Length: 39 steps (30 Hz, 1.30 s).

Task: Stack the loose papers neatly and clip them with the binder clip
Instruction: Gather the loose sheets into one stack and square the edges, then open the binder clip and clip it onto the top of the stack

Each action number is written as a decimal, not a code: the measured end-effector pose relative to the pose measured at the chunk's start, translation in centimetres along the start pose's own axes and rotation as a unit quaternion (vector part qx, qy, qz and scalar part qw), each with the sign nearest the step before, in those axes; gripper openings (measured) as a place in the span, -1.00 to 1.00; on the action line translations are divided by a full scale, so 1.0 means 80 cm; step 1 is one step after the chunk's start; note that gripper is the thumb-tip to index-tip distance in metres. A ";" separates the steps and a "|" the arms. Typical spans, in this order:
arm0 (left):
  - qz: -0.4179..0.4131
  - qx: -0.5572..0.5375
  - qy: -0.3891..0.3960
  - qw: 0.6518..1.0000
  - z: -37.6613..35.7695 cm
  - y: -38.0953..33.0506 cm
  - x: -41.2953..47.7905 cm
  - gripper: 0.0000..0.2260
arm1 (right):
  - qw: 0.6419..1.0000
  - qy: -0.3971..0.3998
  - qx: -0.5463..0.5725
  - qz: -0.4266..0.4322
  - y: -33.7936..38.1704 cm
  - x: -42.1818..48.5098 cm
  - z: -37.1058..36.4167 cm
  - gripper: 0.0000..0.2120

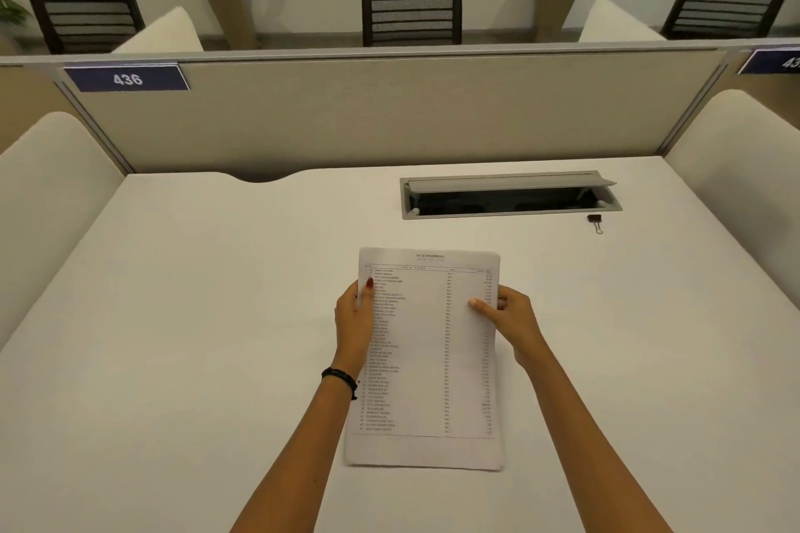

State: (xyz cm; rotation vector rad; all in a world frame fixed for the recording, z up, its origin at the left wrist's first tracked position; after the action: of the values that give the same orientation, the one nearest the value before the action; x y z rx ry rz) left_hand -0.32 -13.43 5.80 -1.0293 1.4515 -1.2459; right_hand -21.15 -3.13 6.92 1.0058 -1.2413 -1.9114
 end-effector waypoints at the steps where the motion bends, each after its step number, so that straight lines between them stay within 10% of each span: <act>1: 0.004 0.003 -0.003 1.000 -0.003 0.006 0.004 -0.69 | 1.000 -0.002 0.001 -0.004 -0.004 0.007 0.006 -0.76; 12: 0.071 0.085 -0.062 0.992 -0.013 0.073 0.036 -0.67 | 0.996 -0.027 -0.062 -0.053 -0.073 0.087 0.077 -0.85; 21: 0.064 0.167 -0.086 0.980 -0.013 0.084 0.040 -0.66 | 0.948 -0.282 -0.142 -0.032 -0.095 0.171 0.187 -0.73; 28: 0.049 0.207 -0.101 0.972 -0.019 0.085 0.039 -0.72 | 0.933 -0.289 -0.215 -0.022 -0.111 0.229 0.225 -0.52; 39: 0.068 0.331 -0.124 0.933 -0.015 0.082 0.044 -0.70 | 0.894 -0.283 -0.342 -0.055 -0.108 0.267 0.248 -0.74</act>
State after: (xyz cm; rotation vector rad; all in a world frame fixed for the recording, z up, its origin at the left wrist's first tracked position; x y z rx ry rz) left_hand -2.43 -15.75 -1.08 -0.5839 0.7949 -1.3131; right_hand -49.80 -8.94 -1.41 0.1456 -0.6629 -2.5618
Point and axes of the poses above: each hand's wrist, its own x-axis towards the middle knuckle, its own z-axis out of the back of the hand, y = z × x, the point moved 2 cm from there along x, towards the middle knuckle, and after that the axes turned 10 degrees about -x, right-handed, at the moved point
